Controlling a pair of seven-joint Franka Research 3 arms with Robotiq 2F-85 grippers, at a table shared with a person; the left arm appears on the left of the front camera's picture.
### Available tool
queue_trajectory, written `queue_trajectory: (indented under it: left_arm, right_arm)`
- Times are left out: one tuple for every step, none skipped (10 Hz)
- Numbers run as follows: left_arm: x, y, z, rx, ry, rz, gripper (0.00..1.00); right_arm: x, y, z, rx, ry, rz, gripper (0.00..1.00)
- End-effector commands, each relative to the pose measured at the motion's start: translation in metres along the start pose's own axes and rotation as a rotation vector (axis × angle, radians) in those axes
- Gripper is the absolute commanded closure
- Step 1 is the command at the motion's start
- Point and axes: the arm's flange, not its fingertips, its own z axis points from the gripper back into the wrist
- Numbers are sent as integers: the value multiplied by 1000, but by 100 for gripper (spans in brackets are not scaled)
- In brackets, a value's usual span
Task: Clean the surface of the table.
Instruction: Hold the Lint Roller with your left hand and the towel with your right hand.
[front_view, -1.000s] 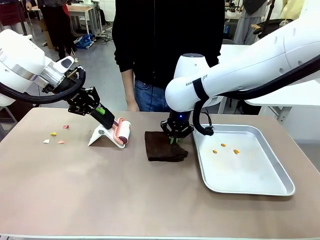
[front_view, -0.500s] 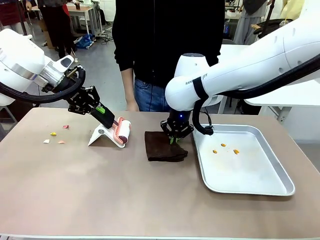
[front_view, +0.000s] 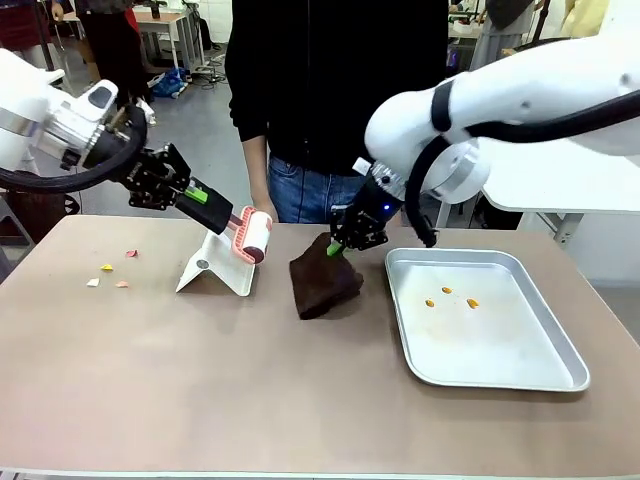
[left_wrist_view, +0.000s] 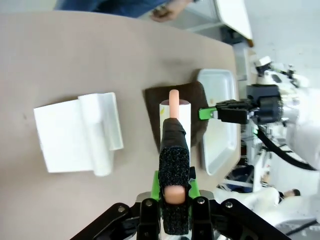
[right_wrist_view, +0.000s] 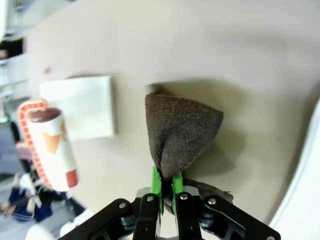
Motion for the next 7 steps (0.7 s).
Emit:
queue_trajectory:
  left_arm:
    - [-25, 4, 26, -161, 9, -44, 100]
    - [-34, 7, 43, -225, -11, -35, 100]
    - [-40, 17, 62, -262, -81, 8, 100]
    - [-46, 33, 80, -325, -83, 23, 100]
    - [-52, 46, 93, -344, -104, 56, 100]
    - [-60, 62, 107, -351, -98, 71, 100]
    - [-68, 80, 125, -363, -98, 89, 100]
  right_arm:
    - [-35, -32, 38, 240, 60, 80, 100]
    - [-44, -40, 58, 379, 69, 102, 100]
    - [-53, -53, 78, 527, 56, 112, 100]
    - [-63, -66, 96, 611, -26, 83, 100]
    - [-74, -73, 111, 694, -58, 66, 100]
    - [-88, -81, 129, 776, -97, 5, 100]
    - [-106, -91, 149, 850, -98, -13, 100]
